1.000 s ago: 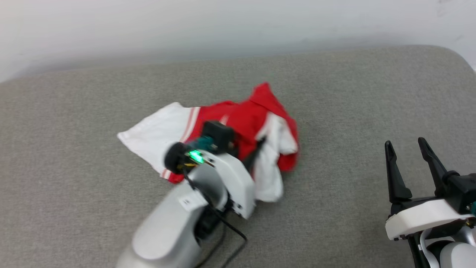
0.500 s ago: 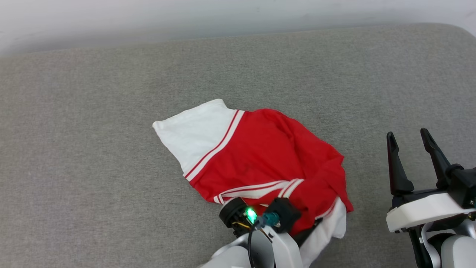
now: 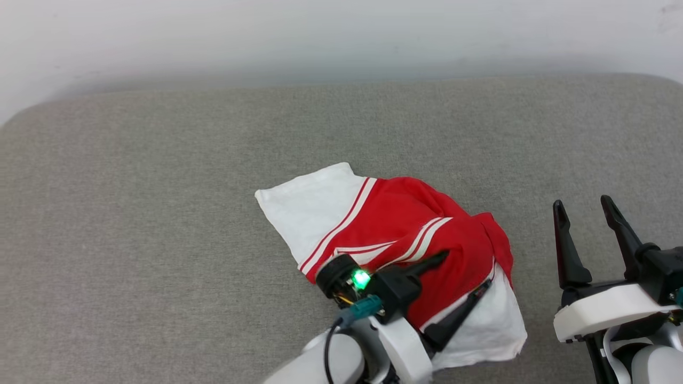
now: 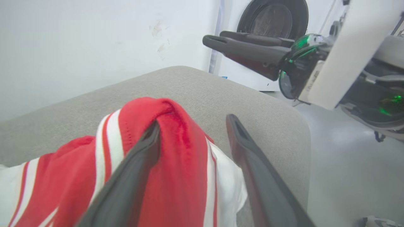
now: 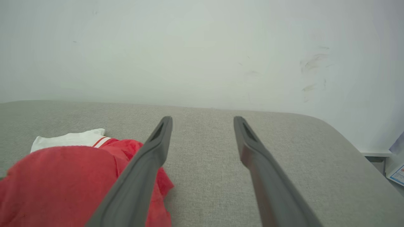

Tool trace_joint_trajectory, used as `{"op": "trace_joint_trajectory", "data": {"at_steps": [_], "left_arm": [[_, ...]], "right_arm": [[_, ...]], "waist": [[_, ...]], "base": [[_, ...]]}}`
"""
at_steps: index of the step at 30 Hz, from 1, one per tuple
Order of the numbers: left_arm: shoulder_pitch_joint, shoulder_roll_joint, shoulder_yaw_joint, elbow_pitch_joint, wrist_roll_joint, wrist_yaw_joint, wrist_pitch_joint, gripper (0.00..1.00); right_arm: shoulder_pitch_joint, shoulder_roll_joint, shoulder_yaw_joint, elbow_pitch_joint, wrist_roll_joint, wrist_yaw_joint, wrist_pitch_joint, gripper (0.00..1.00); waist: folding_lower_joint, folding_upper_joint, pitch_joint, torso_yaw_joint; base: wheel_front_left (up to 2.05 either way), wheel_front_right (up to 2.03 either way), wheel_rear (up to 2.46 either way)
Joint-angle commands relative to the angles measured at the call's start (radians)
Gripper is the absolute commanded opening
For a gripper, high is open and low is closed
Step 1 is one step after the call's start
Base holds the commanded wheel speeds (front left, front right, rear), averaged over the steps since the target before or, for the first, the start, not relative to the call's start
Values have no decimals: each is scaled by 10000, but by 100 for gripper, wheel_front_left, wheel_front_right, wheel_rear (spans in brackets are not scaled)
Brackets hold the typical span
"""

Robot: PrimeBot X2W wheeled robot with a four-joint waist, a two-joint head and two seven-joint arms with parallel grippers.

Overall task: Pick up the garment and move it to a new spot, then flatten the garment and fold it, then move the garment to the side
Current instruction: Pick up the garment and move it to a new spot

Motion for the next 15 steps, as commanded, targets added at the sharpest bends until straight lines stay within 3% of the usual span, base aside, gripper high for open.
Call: {"op": "trace_joint_trajectory", "data": {"at_steps": [1,15], "left_arm": [[30,75,70,-43,-40,62,-61,100],[1374,1114,2992,-1205,-206,1608,-253,100]], "right_arm": [[143,1,-9,-27,-26,-3,32,100],[713,0,-41,-232,-26,-3,301,100]], "waist": [[0,-1,-125,98],[0,-1,-859,580]], "base": [[0,0,0],[0,0,0]]}}
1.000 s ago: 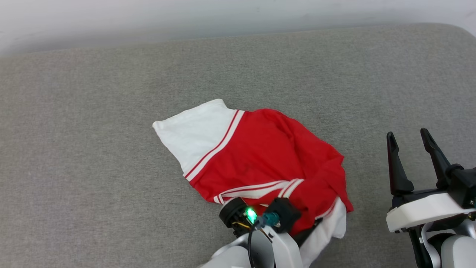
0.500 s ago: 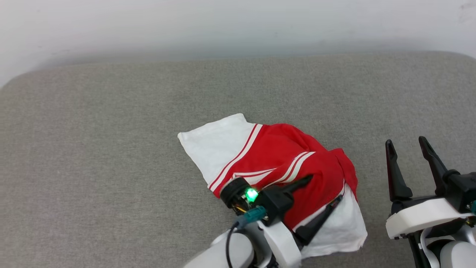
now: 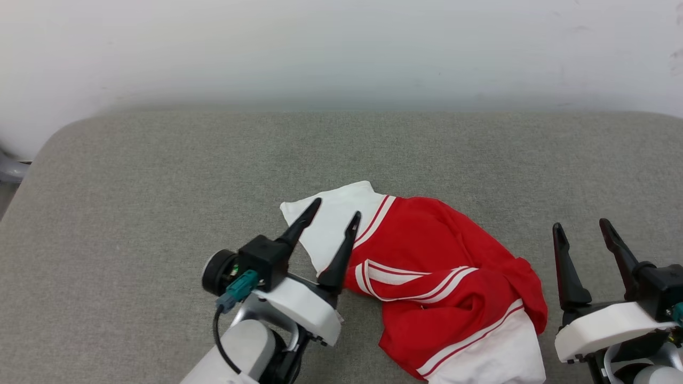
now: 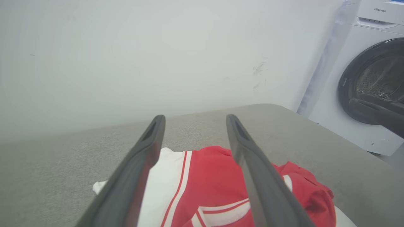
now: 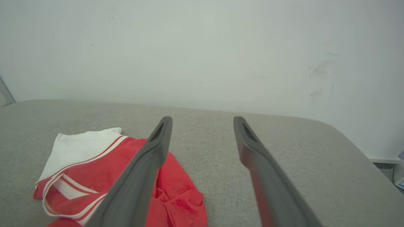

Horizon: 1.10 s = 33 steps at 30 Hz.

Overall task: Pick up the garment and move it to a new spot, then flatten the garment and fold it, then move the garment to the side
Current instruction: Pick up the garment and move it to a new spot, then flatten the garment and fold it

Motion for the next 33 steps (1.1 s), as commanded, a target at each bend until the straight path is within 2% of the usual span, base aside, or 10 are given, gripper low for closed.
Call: {"op": "trace_joint_trajectory", "data": {"at_steps": [1,9,17,24,33], "left_arm": [[231,42,143,-78,49,89,-71,100],[1427,454,1896,-413,494,596,-73,100],[2574,585,3245,-609,920,577,-74,100],[3033,550,3691,-610,1258,401,-75,100],[2798,443,3753,-300,1468,129,-75,100]], "right_arm": [[124,1,8,-35,-18,-3,27,100],[468,0,56,51,100,-3,118,100],[831,1,18,-3,221,-3,162,100],[974,1,25,-52,331,-3,145,100],[868,1,43,-39,373,-3,111,100]], "waist": [[0,-1,-68,61],[0,-1,-413,159],[0,-1,-672,101],[0,-1,-745,8],[0,-1,-711,-44]], "base": [[0,0,0],[0,0,0],[0,0,0],[0,0,0],[0,0,0]]}}
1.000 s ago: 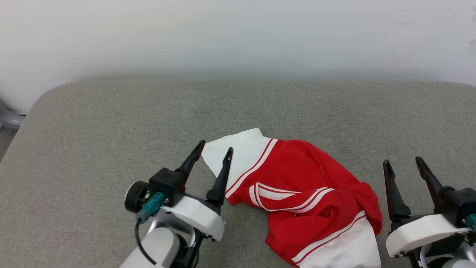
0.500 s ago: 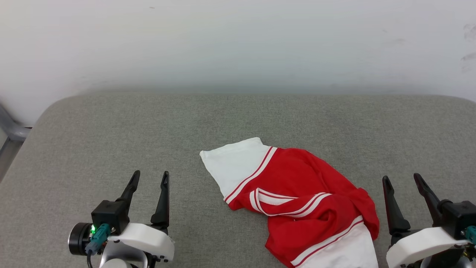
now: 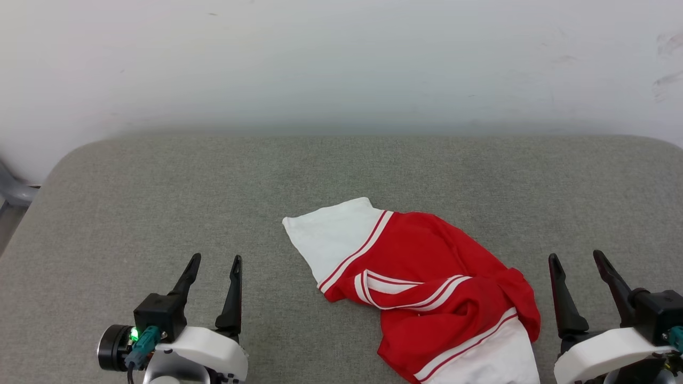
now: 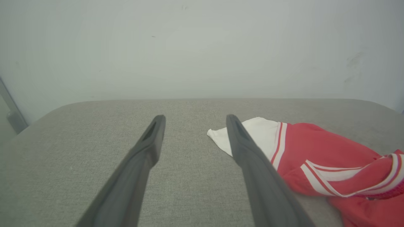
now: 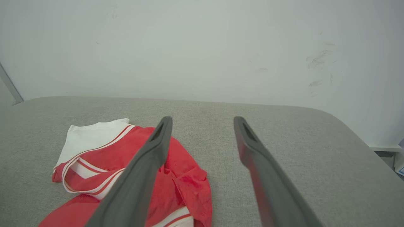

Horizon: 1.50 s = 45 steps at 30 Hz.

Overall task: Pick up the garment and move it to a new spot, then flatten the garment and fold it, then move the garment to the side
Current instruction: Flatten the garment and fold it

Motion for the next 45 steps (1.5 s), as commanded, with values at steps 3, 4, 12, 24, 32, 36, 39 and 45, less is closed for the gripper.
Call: {"op": "trace_joint_trajectory", "data": {"at_steps": [3,4,12,24,32,36,39,45], "left_arm": [[-494,38,-122,270,-13,-191,130,100],[-689,79,-167,375,-16,-262,285,100],[-2978,315,-375,995,-463,-1114,1977,100],[-5743,1151,-1338,2942,-2048,-1919,6930,100],[-6336,1585,-2063,3955,-2873,-1947,9614,100],[-6124,1617,-2453,4674,-3074,-1938,10791,100],[-5821,1458,-2715,5001,-3247,-1940,11183,53],[-5633,1488,-3262,4778,-3098,-1955,10177,0]], "right_arm": [[-64,1,-2,6,30,-3,-63,100],[-101,1,1,21,40,-3,-63,100],[-513,1,98,-100,9,-3,-118,100],[-1227,3,108,368,350,-3,-701,100],[-1559,3,261,784,515,-3,-1050,100],[-1682,1,310,941,613,-3,-1199,100],[-1772,3,306,1045,659,-3,-1263,100],[-1840,1,279,1180,718,-3,-1321,100]], "waist": [[1,0,76,-13],[1,0,110,-23],[1,0,964,-505],[1,0,2401,-1676],[1,0,2799,-2027],[1,0,2947,-2145],[1,0,3019,-2199],[1,0,3076,-2176]], "base": [[0,0,0],[0,0,0],[0,0,0],[0,0,0],[0,0,0],[0,0,0],[0,0,0],[0,0,0]]}}
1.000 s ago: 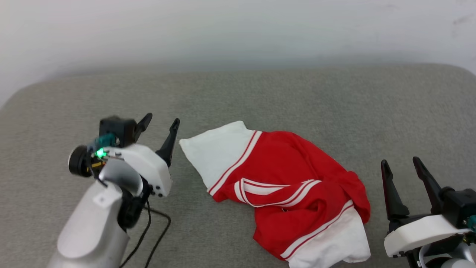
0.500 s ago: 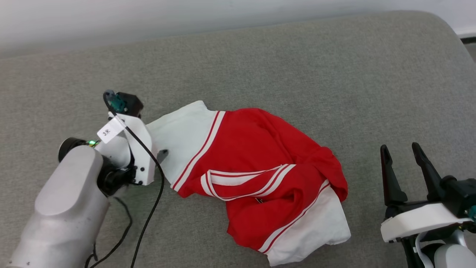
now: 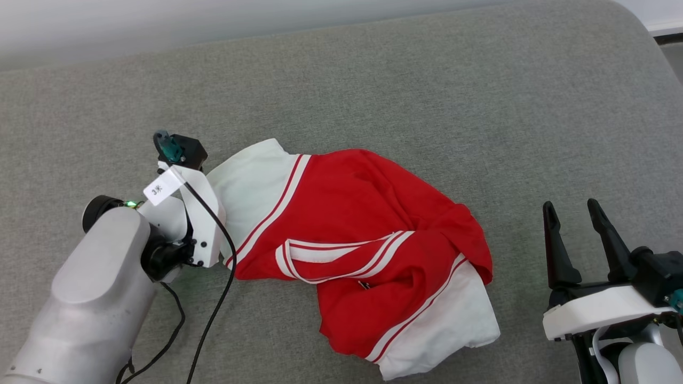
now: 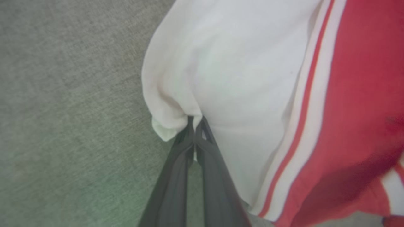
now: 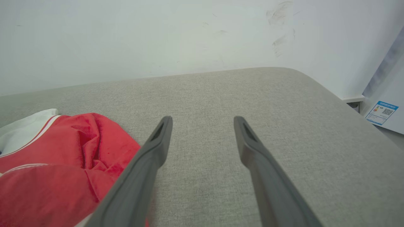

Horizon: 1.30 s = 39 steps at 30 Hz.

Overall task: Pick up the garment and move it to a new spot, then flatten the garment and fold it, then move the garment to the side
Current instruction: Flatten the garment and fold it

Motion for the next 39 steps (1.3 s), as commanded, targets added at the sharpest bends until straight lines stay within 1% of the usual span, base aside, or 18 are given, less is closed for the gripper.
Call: {"op": "trace_joint_trajectory", "data": {"at_steps": [1,3,6,9,11,14,17,23,27,30,32,36,37,38,39], "left_arm": [[846,-165,-438,346,57,-20,-177,0],[649,-38,-443,228,217,-1,-862,0],[399,109,-203,109,352,43,-1880,0],[362,217,49,-98,450,285,-2726,0],[502,240,179,-327,416,457,-3100,0],[828,433,410,-850,460,849,-3619,0],[1563,676,675,-1506,345,1353,-3885,0],[3511,1054,1288,-2874,-64,2335,-4321,0],[4877,1006,1560,-3412,-430,2826,-4596,0],[5790,842,1723,-3590,-686,3122,-4854,0],[6258,690,1743,-3623,-759,3258,-5082,0],[6669,262,1748,-3570,-798,3274,-5767,0],[6705,177,1741,-3539,-768,3220,-5998,58],[6692,117,1726,-3536,-694,3170,-6262,100],[6670,44,1736,-3538,-656,3130,-6542,100]], "right_arm": [[-164,1,-12,27,47,-3,-35,100],[-172,1,-65,39,23,-3,-23,100],[-112,0,-172,46,-50,-3,43,100],[8,5,-267,-20,-137,-3,89,100],[69,1,-338,-75,-186,-3,168,100],[198,0,-465,-178,-285,-3,258,100],[358,1,-559,-306,-364,-3,371,100],[677,0,-700,-612,-500,-3,626,100],[885,0,-700,-791,-573,-3,843,100],[1003,0,-631,-880,-588,-3,975,100],[1068,0,-615,-928,-585,-3,1065,100],[1247,0,-603,-1009,-594,-3,1199,100],[1291,0,-593,-1023,-603,-3,1236,100],[1344,0,-586,-1046,-608,-3,1279,100],[1398,0,-585,-1066,-624,-3,1304,100]], "waist": [[1,0,-1,55],[1,0,-51,149],[1,0,-172,349],[1,0,-335,595],[1,0,-474,759],[1,0,-682,1031],[1,0,-920,1292],[1,0,-1328,1833],[1,0,-1608,2127],[1,0,-1817,2211],[1,0,-1954,2243],[1,0,-2200,2288],[1,0,-2266,2282],[1,0,-2327,2280],[1,0,-2382,2273]], "base": [[0,0,0],[0,0,0],[0,0,0],[0,0,0],[0,0,0],[0,0,0],[0,0,0],[0,0,0],[0,0,0],[0,0,0],[0,0,0],[0,0,0],[0,0,0],[0,0,0],[0,0,0]]}}
